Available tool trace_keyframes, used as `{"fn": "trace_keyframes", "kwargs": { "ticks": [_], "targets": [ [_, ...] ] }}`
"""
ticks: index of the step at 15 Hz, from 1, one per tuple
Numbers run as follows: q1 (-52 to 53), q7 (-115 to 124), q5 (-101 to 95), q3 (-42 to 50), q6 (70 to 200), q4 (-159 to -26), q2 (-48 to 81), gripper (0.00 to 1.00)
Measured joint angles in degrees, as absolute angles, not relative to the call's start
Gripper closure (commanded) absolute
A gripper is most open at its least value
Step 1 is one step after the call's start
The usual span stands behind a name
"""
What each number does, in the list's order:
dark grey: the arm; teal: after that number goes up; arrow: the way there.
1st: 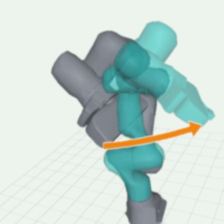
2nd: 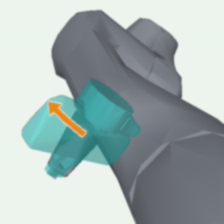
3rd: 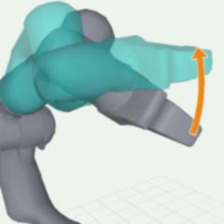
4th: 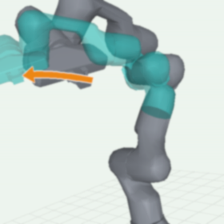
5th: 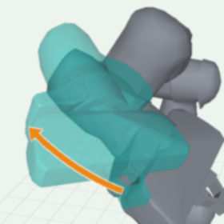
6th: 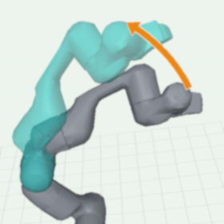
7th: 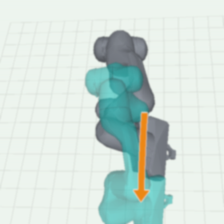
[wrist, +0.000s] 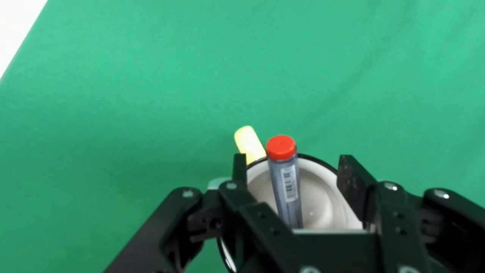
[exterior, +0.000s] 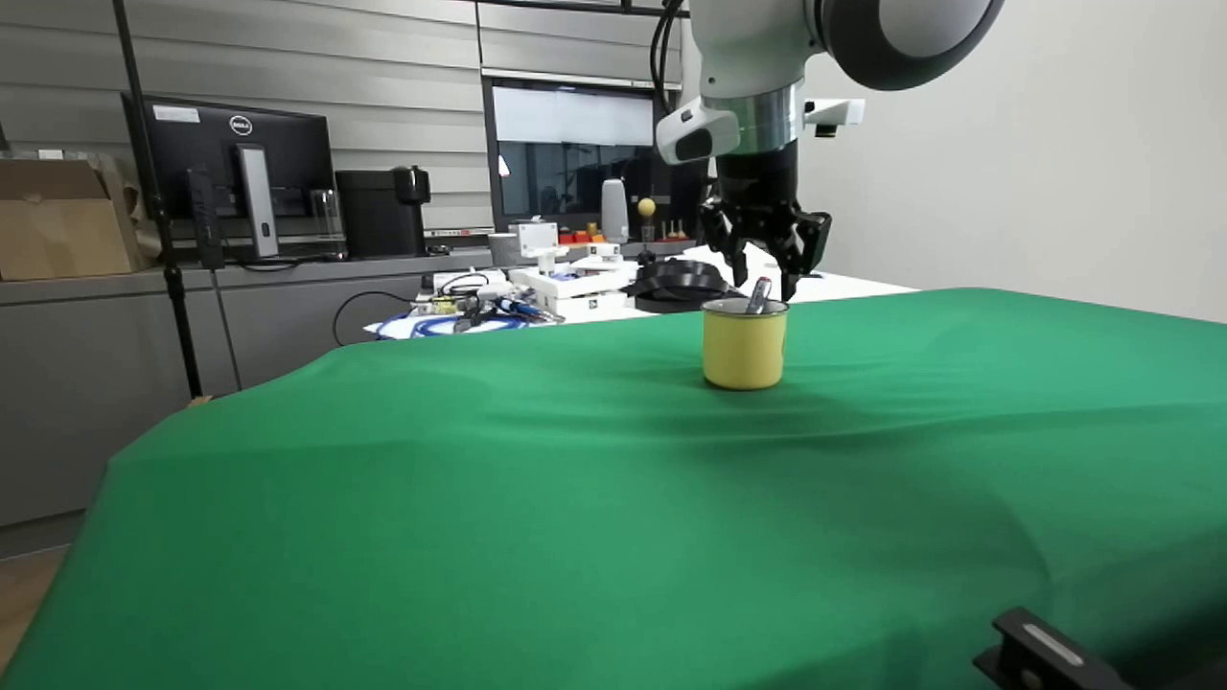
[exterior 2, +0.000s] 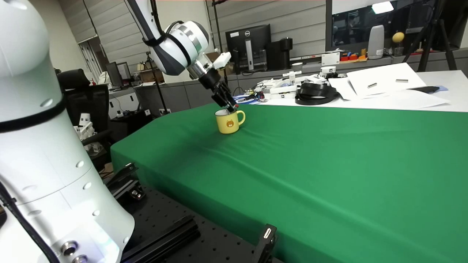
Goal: Place the red marker in the yellow mug
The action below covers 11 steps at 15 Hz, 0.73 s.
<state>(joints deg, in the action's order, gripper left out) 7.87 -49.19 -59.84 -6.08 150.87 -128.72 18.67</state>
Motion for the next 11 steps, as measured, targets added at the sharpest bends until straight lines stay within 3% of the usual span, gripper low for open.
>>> {"fn": "trace_keyframes", "kwargs": {
  "ticks": [2, 11],
  "targets": [
    [7.67, -49.19, -59.81, -6.08, 150.68, -128.41, 17.94, 0.0],
    [6.85, -49.58, -59.08, -6.32, 148.74, -128.72, 14.97, 0.0]
  ]
}}
